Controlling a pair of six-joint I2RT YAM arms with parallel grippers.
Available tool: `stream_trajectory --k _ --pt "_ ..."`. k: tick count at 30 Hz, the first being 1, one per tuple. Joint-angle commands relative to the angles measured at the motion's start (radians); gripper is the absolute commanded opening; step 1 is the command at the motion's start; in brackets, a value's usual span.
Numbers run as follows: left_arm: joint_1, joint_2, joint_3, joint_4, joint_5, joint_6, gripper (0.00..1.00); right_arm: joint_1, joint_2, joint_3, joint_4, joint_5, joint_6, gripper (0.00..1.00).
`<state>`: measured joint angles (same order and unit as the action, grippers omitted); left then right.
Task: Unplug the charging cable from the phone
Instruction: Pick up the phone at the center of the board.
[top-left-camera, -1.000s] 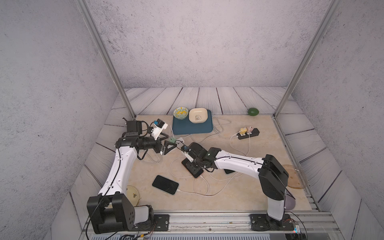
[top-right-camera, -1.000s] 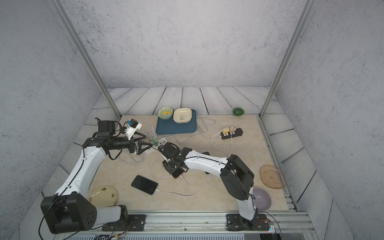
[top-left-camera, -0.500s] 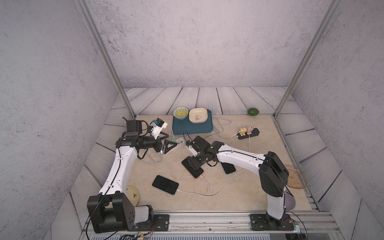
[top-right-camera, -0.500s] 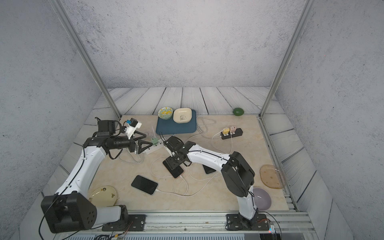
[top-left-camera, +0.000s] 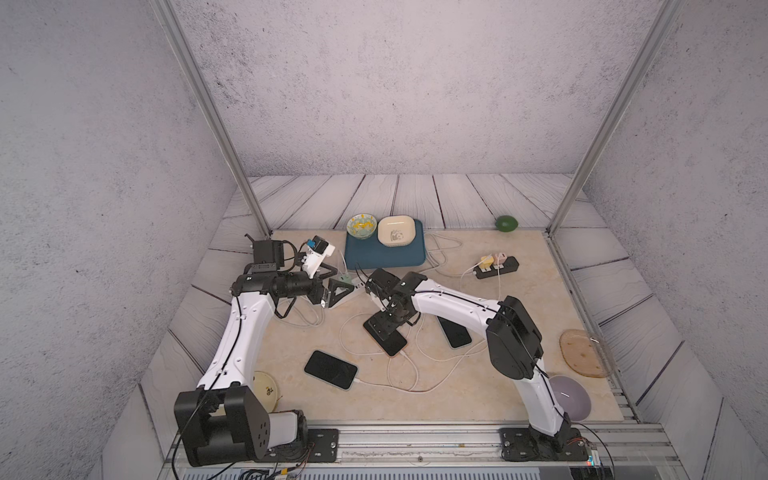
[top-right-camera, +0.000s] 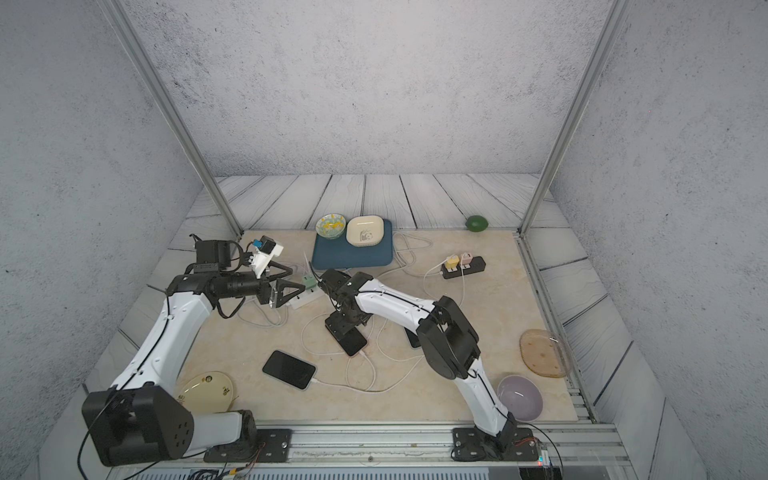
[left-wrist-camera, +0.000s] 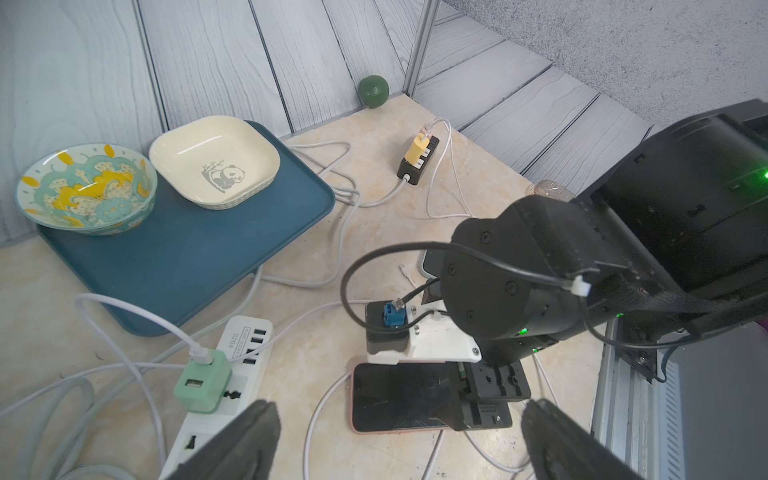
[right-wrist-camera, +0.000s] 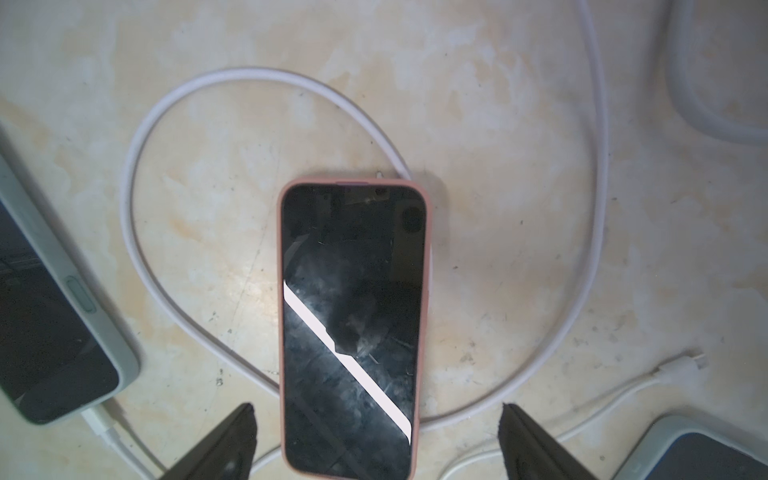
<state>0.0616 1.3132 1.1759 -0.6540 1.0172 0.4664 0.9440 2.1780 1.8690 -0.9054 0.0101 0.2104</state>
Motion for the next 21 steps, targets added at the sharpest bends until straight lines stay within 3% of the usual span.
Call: stream_trajectory --k 1,12,21 --pt "0.007 0.001 0.004 -0.001 0.007 0.002 0.98 0.006 0.05 0.06 -0.107 -0.004 -0.029 0.94" --pt "0.008 0.002 0.002 0.001 0.003 0.005 0.98 0.032 0.198 0.239 -0.203 -0.012 -0.058 0.96" --pt "0.007 0.0 -0.001 -0.001 0.004 0.005 0.98 0.037 0.245 0.263 -0.198 0.004 -0.052 0.94"
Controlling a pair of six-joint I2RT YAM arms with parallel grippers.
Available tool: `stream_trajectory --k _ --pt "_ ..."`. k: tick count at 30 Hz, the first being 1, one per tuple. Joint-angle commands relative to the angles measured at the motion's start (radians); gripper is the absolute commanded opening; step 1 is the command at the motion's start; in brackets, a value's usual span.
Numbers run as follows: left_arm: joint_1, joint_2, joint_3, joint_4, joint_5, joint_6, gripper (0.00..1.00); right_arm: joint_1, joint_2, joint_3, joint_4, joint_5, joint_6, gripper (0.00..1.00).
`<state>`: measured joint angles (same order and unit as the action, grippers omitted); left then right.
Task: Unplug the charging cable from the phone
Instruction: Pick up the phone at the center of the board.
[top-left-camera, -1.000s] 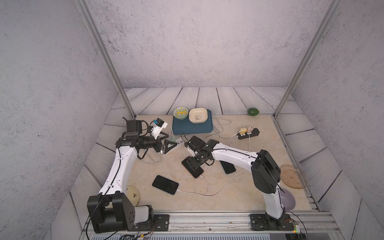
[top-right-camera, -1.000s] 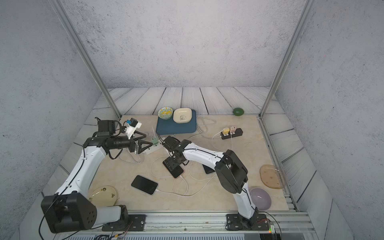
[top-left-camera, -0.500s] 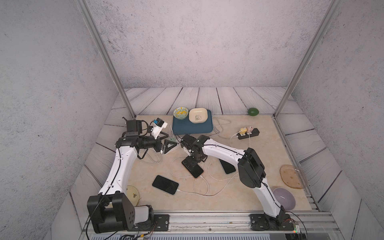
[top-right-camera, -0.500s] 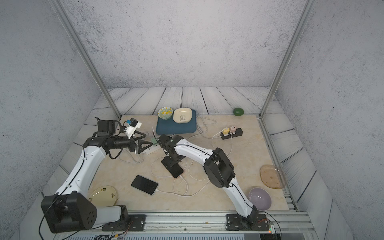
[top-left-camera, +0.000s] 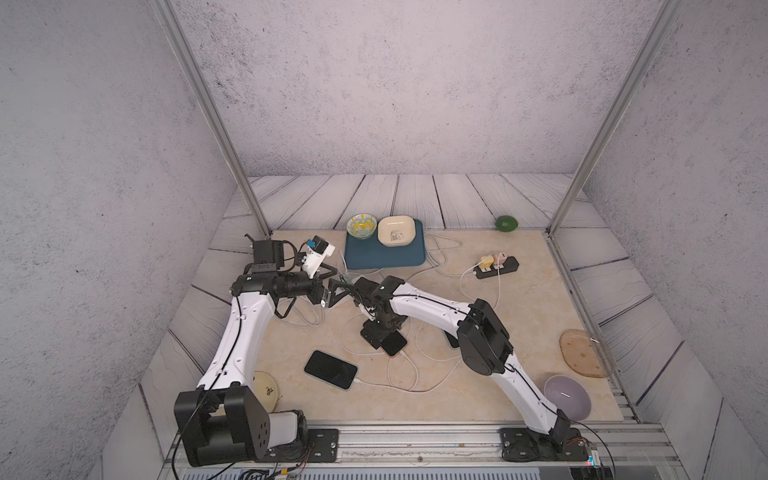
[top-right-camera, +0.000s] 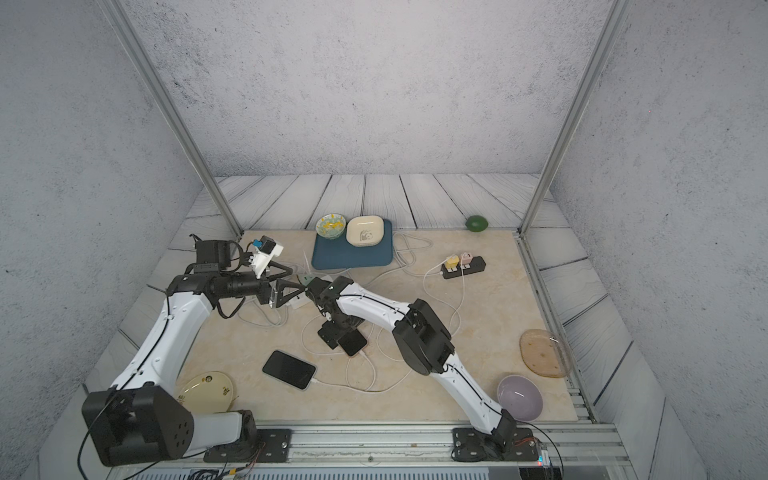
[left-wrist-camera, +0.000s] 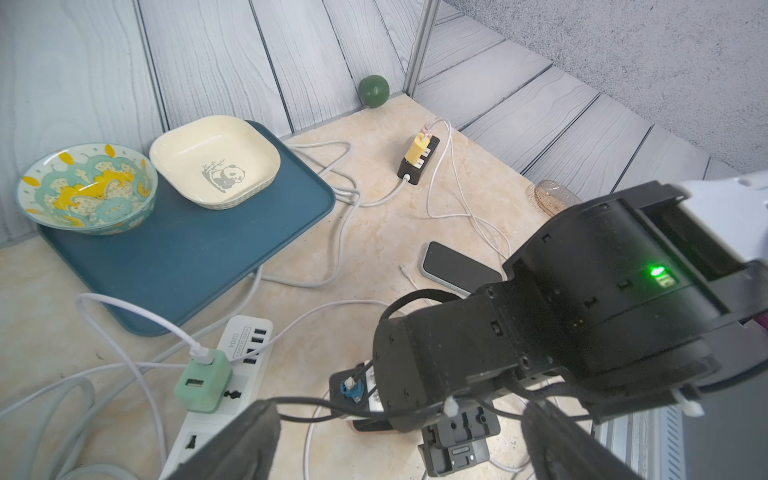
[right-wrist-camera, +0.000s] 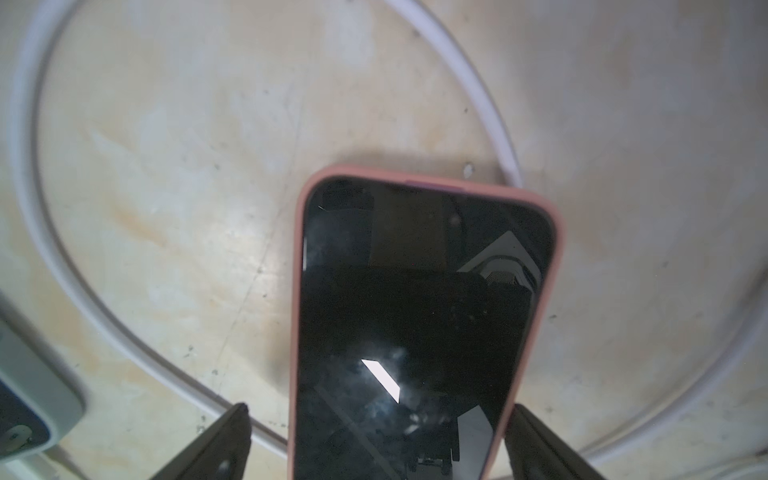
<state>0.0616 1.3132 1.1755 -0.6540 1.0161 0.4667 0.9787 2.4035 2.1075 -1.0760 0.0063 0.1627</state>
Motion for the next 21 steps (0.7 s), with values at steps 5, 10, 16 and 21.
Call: stream_trajectory --k 5,10,16,21 --pt "0.007 -0.002 -0.002 0.0 0.006 0.005 0.98 0.003 0.031 0.025 -0.024 0.027 -0.002 0.91" --pt "0.009 -0.003 0.0 -0.002 0.005 0.005 0.98 0.006 0.037 0.021 -0.021 0.031 -0.003 0.85" --pt "0.008 -0.004 0.001 -0.006 0.007 0.006 0.98 0.005 0.024 0.012 -0.01 0.042 -0.003 0.76" --pt "0.008 -0.002 0.001 -0.007 0.01 0.006 0.98 0.001 -0.029 -0.014 0.02 0.05 -0.005 0.68"
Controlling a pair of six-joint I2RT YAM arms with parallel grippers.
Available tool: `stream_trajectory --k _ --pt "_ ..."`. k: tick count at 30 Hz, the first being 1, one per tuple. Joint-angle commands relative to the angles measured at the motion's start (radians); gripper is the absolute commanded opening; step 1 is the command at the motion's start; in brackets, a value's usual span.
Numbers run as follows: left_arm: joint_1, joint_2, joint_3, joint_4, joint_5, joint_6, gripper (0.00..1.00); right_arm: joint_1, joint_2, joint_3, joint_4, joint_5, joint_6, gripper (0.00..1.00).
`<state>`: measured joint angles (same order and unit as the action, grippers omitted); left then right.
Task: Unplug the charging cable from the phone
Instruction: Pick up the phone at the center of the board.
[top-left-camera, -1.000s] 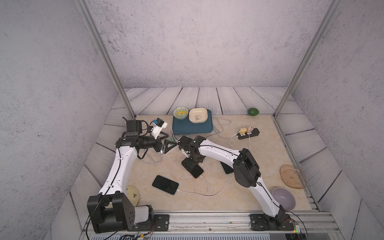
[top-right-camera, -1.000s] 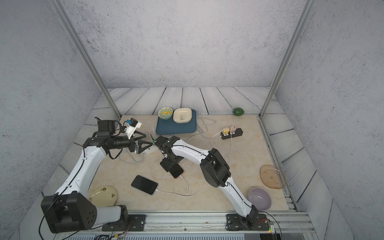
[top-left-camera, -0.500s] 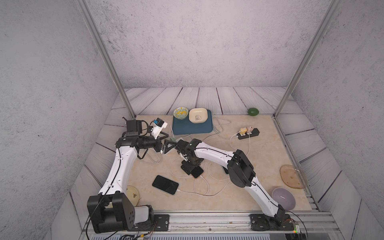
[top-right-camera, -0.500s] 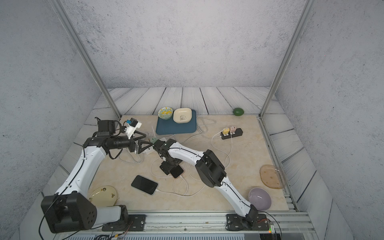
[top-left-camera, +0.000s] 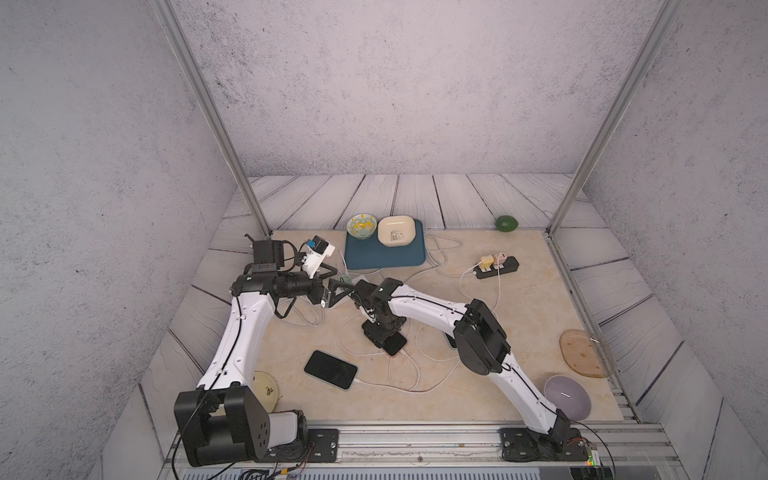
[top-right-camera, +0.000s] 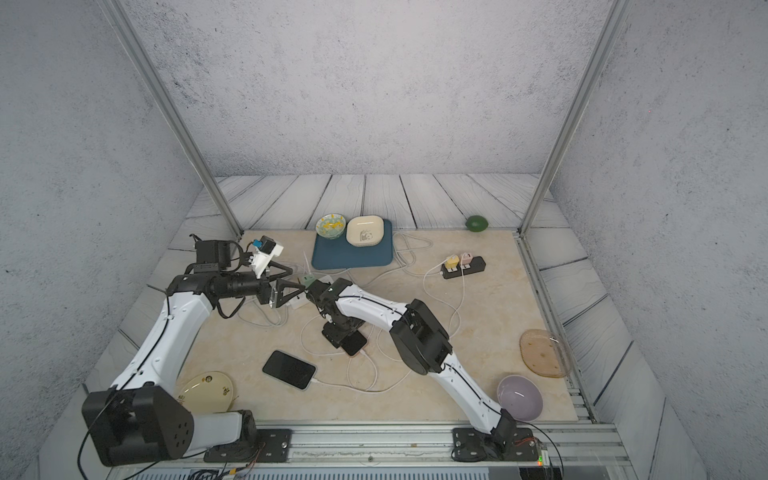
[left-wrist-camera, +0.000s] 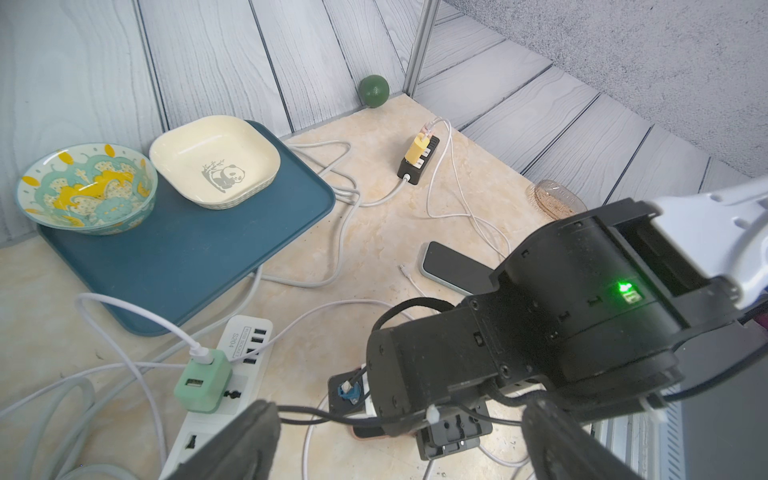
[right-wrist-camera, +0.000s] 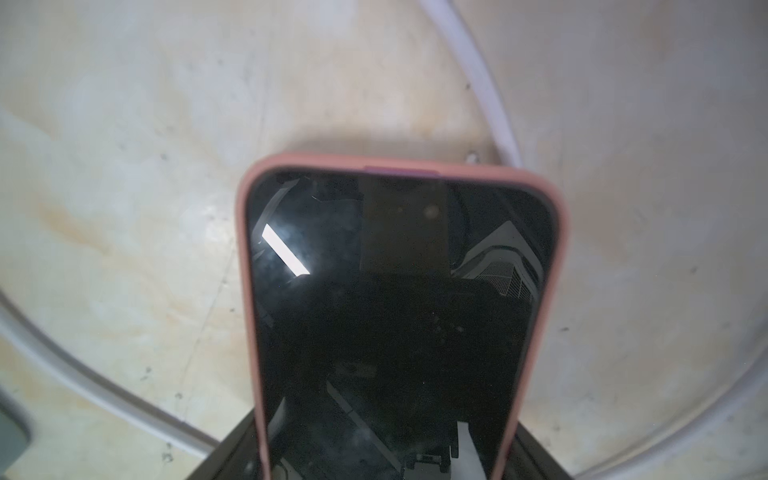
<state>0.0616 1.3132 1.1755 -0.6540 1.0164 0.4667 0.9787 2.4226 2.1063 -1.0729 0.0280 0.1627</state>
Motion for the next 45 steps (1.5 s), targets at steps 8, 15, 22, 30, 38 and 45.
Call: stream_trajectory --k 8,15,22,30,38,45 --pt "0.009 -0.002 0.003 -0.002 0.014 -0.004 0.98 -0.068 -0.231 -0.159 0.146 -0.071 0.024 0.55" --pt "0.007 0.002 -0.01 0.039 0.019 -0.042 0.98 -0.159 -0.41 -0.35 0.347 -0.249 0.06 0.51" --pt "0.001 0.01 -0.015 0.071 0.028 -0.085 0.98 -0.248 -0.577 -0.572 0.647 -0.482 0.158 0.52" --pt "-0.005 0.022 -0.013 0.124 0.053 -0.199 0.98 -0.304 -0.724 -0.827 1.07 -0.706 0.313 0.52" --pt "-0.026 0.028 -0.01 0.148 0.156 -0.274 0.98 -0.313 -0.774 -1.033 1.604 -0.866 0.531 0.53" --pt "-0.084 0.046 -0.021 0.193 0.18 -0.328 0.98 -0.307 -0.739 -1.1 1.944 -0.948 0.686 0.52"
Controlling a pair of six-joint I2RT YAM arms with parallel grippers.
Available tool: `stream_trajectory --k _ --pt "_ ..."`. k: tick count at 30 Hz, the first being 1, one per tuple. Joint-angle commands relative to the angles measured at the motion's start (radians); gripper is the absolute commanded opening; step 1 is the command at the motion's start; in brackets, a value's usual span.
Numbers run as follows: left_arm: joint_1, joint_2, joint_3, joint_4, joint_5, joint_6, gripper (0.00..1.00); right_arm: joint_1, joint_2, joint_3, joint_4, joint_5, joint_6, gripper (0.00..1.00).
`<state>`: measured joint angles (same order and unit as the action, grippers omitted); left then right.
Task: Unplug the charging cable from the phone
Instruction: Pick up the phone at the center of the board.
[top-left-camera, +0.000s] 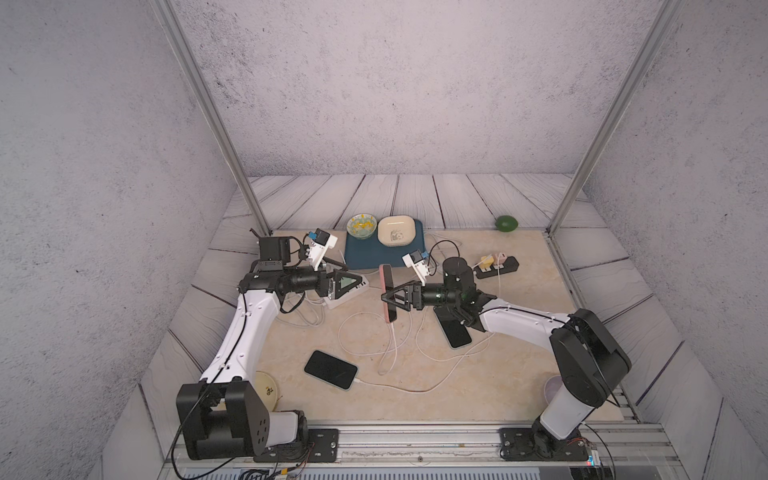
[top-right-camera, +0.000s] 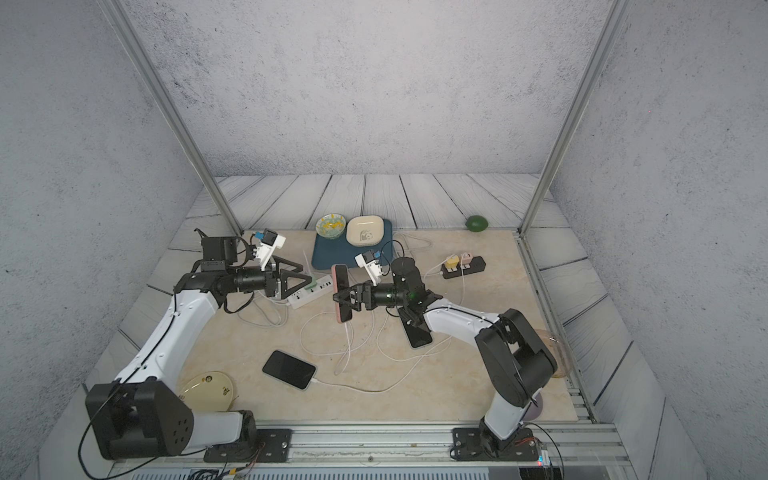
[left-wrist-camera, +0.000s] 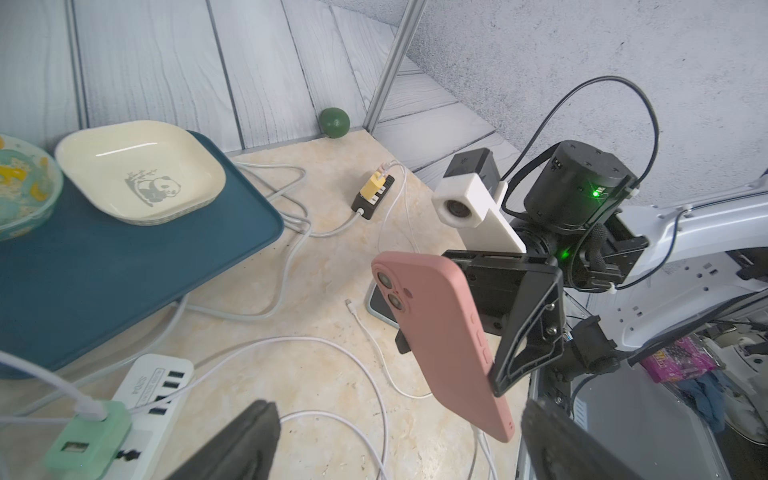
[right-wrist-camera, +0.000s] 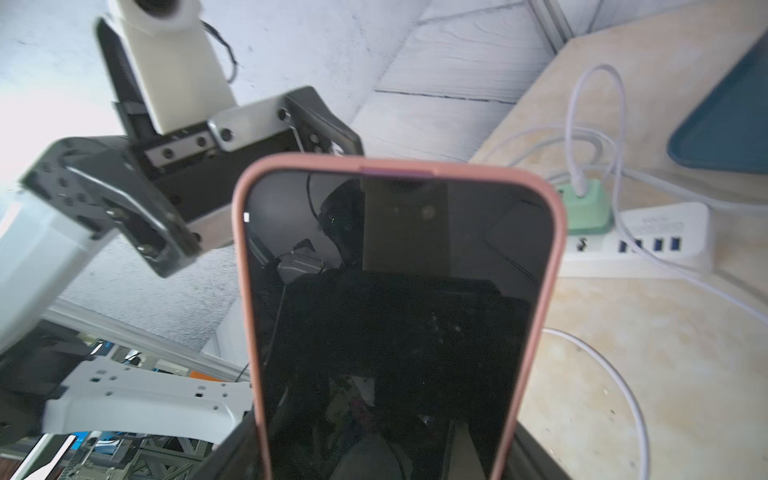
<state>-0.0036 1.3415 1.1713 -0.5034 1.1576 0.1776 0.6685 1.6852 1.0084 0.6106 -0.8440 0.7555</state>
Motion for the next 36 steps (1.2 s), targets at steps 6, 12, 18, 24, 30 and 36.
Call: stream_trajectory --k 6,12,18,24,30,36 --pt "-0.06 0.04 -0.011 0.087 0.1 -0.107 0.98 0.021 0.028 -0.018 0.372 -0.107 0.121 0.51" --pt "-0.093 0.034 -0.006 0.063 0.152 -0.067 0.98 0.038 0.049 -0.016 0.427 -0.126 0.132 0.51" --pt "-0.127 0.034 0.017 -0.035 0.187 0.028 0.98 0.05 0.057 -0.013 0.442 -0.139 0.128 0.51" --pt "-0.153 0.043 0.019 -0.04 0.189 0.038 0.98 0.064 0.055 -0.007 0.452 -0.145 0.122 0.5" --pt "-0.165 0.049 0.031 -0.088 0.199 0.088 0.98 0.067 0.066 -0.005 0.456 -0.141 0.117 0.5" --pt "-0.166 0.057 0.043 -0.143 0.232 0.144 0.9 0.069 0.076 0.001 0.464 -0.142 0.12 0.5"
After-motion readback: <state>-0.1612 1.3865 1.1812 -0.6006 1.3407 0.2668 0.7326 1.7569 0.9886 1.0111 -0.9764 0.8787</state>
